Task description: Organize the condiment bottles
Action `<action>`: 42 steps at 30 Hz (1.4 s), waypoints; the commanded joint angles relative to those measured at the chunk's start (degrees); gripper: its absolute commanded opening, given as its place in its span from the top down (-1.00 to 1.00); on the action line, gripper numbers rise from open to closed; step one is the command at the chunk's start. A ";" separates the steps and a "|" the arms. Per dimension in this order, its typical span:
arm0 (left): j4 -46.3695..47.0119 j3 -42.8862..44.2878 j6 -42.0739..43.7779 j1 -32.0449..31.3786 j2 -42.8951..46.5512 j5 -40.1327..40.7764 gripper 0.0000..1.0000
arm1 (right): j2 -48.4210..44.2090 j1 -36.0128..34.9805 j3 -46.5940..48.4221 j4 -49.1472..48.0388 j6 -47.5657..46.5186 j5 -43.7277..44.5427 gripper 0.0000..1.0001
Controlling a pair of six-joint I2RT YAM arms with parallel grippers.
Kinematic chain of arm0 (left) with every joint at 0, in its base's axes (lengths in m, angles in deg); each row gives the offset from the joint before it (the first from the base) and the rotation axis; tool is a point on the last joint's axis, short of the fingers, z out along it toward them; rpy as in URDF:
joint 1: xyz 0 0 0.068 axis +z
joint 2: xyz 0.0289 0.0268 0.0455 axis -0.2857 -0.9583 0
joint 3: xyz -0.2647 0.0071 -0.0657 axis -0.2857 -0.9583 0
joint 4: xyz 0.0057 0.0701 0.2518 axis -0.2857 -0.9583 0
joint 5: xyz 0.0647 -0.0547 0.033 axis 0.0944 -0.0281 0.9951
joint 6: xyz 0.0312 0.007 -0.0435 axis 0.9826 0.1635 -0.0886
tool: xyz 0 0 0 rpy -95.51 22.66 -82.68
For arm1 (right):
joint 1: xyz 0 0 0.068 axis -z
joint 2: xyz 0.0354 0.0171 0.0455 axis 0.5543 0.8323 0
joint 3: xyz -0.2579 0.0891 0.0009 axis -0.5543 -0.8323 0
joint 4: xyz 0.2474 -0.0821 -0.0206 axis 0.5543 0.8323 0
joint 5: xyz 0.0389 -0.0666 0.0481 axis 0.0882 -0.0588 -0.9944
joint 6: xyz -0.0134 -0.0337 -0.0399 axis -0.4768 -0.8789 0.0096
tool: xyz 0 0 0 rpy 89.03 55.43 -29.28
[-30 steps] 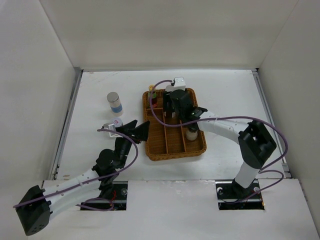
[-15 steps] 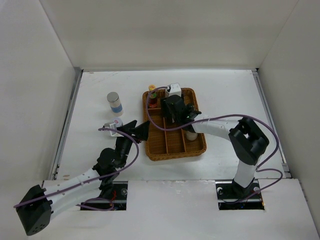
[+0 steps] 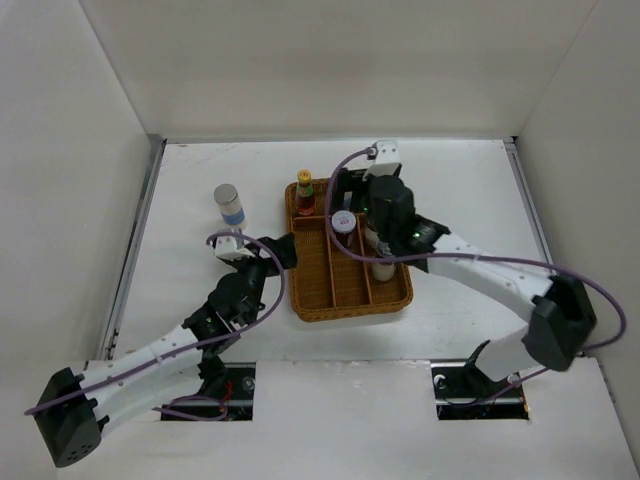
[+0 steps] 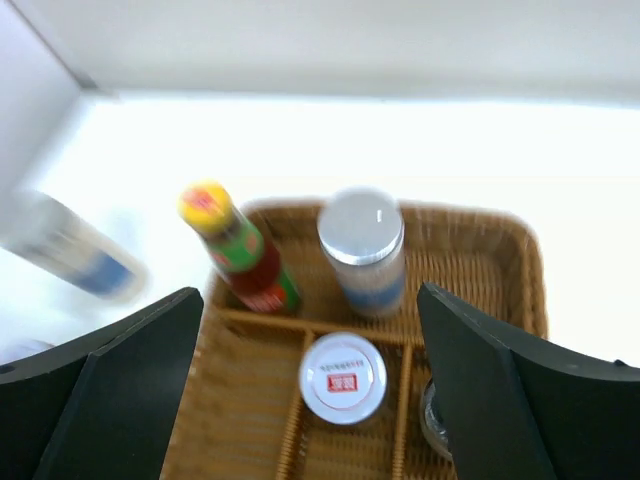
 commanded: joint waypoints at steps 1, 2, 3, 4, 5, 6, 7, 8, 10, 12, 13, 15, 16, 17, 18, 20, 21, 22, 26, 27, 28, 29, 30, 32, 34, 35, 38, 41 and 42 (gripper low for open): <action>-15.34 9.32 0.59 0.78 -1.05 8.21 -0.74 | -9.88 -0.67 -3.23 -4.25 -1.10 -0.58 -0.91; -19.38 11.61 0.60 1.30 -1.58 10.05 -0.76 | -12.69 -0.49 -5.16 -4.69 -1.19 -0.58 -0.91; -23.08 13.63 0.60 1.92 -2.11 11.29 -0.77 | -15.50 0.21 -7.53 -5.30 -1.01 -0.50 -0.87; -26.77 15.57 0.68 2.53 -2.72 12.61 -0.78 | -18.75 1.69 -10.33 -6.09 -0.58 -0.50 -0.79; -29.94 16.98 0.69 3.41 -3.60 13.49 -0.79 | -22.44 3.53 -13.84 -7.32 0.12 -0.67 -0.61; -32.49 18.04 0.69 4.72 -4.57 14.02 -0.79 | -24.73 4.68 -16.14 -8.20 1.00 -0.76 -0.44; -34.17 18.66 0.69 6.22 -5.53 14.20 -0.79 | -27.54 6.96 -19.03 -9.25 2.23 -1.02 -0.16; -35.06 18.84 0.51 7.97 -6.50 13.68 -0.79 | -29.92 9.59 -21.41 -9.87 3.89 -1.37 0.12; -35.42 19.10 0.60 11.66 -8.43 12.28 -0.78 | -32.92 14.86 -24.94 -9.88 7.93 -2.42 0.41; -35.07 19.28 0.33 15.88 -10.63 10.35 -0.78 | -34.07 20.05 -28.71 -10.67 10.84 -4.53 0.44; -34.81 19.37 0.33 17.64 -11.77 8.86 -0.78 | -34.42 21.99 -30.38 -10.93 12.42 -5.50 0.40; -33.58 19.63 0.42 21.07 -14.41 5.87 -0.80 | -34.95 24.55 -34.07 -13.20 16.63 -5.94 0.02; -33.05 20.24 0.77 21.95 -15.98 3.51 -0.80 | -34.61 25.34 -35.40 -15.22 17.87 -6.55 -0.21; -32.79 20.59 1.03 22.66 -17.31 2.35 -0.80 | -33.99 25.87 -35.93 -16.11 18.32 -7.69 -0.36; -32.35 21.21 1.21 23.88 -19.41 1.30 -0.80 | -33.29 26.22 -35.94 -16.21 18.32 -8.75 -0.44; -31.73 22.09 1.30 25.04 -22.75 -0.90 -0.80 | -32.41 26.32 -35.41 -16.21 18.67 -10.24 -0.55; -31.55 22.27 1.47 25.21 -24.07 -1.52 -0.80 | -32.23 26.23 -35.24 -16.12 18.67 -10.69 -0.58; -31.38 22.44 1.48 25.48 -25.13 -1.79 -0.80 | -32.05 26.23 -35.06 -16.12 18.41 -10.87 -0.62; -31.11 21.74 1.04 25.57 -26.90 -0.74 -0.77 | -31.53 25.61 -34.88 -16.38 18.24 -11.04 -0.67; -30.85 21.31 0.95 25.65 -26.99 -0.21 -0.76 | -31.53 25.70 -34.88 -16.21 18.24 -11.13 -0.67; -30.50 20.87 0.95 25.65 -27.16 0.14 -0.75 | -31.53 25.61 -34.80 -16.21 18.24 -11.22 -0.67; -30.06 20.43 0.95 25.65 -27.60 0.40 -0.72 | -31.53 25.61 -34.71 -16.12 18.24 -11.31 -0.68; -29.62 20.07 0.78 25.65 -28.12 0.58 -0.67 | -31.61 25.61 -34.71 -16.12 18.24 -11.31 -0.68; -29.01 19.46 0.51 25.65 -29.00 0.84 -0.59 | -31.53 25.61 -34.71 -16.12 18.24 -11.31 -0.69; -28.13 18.84 0.51 25.83 -29.97 1.11 -0.51 | -31.35 25.61 -34.62 -16.12 18.24 -11.31 -0.69; -27.69 18.58 0.51 26.18 -30.50 1.11 -0.48 | -31.35 25.61 -34.62 -16.12 18.24 -11.31 -0.70; -26.64 17.70 0.33 26.88 -31.64 0.58 -0.45 | -31.70 25.61 -34.71 -16.03 18.24 -11.31 -0.72; -25.14 16.47 0.33 27.32 -31.38 0.49 -0.45 | -31.70 25.61 -34.71 -15.77 18.24 -11.31 -0.73; -24.79 16.29 0.42 27.41 -31.21 0.41 -0.39 | -31.53 25.61 -34.71 -15.77 18.24 -11.31 -0.73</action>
